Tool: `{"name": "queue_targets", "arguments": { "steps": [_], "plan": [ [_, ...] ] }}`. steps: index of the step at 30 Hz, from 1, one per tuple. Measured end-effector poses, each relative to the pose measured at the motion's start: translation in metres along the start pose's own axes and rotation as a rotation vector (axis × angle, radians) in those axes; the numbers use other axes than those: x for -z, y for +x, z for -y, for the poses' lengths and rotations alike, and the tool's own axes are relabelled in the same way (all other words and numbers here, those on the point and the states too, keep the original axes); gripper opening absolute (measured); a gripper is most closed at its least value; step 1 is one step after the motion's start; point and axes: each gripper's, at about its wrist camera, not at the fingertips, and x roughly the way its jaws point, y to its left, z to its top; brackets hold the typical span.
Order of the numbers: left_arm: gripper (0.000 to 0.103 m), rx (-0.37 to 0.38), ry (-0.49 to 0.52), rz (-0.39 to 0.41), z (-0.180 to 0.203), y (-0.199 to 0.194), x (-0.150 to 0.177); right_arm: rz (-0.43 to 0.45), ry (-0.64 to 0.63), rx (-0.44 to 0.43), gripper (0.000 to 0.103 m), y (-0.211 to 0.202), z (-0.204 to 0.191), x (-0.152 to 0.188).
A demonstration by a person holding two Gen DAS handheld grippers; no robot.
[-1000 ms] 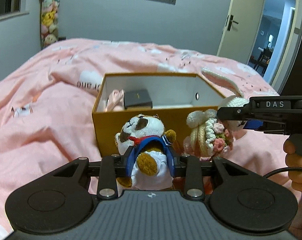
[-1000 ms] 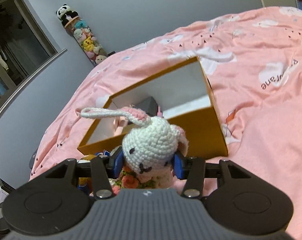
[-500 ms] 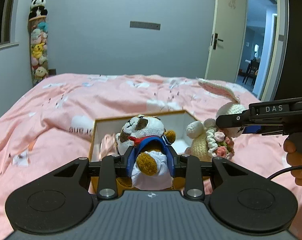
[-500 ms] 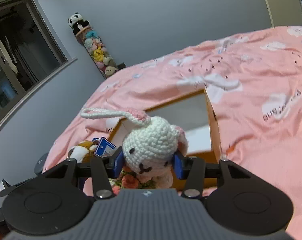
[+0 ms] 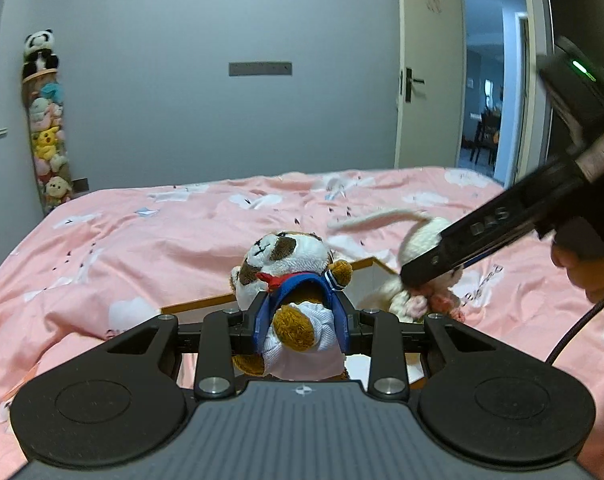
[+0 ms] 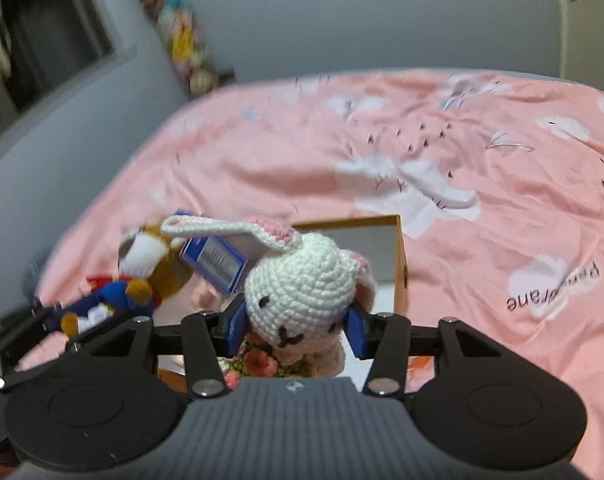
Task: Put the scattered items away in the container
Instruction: 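Lift and carry the red panda plush and crochet bunny over the orange box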
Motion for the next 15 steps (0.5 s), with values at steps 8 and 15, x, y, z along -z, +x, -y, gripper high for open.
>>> {"name": "queue_targets", "arguments": {
  "steps": [8, 15],
  "plan": [
    [0.036, -0.005, 0.018, -0.104, 0.003, 0.062, 0.014, -0.287, -0.020, 0.058, 0.052, 0.079, 0.015, -0.033],
    [0.027, 0.042, 0.083, -0.204, 0.012, 0.101, 0.020, -0.443, -0.068, 0.078, 0.052, 0.125, 0.019, -0.039]
  ]
}}
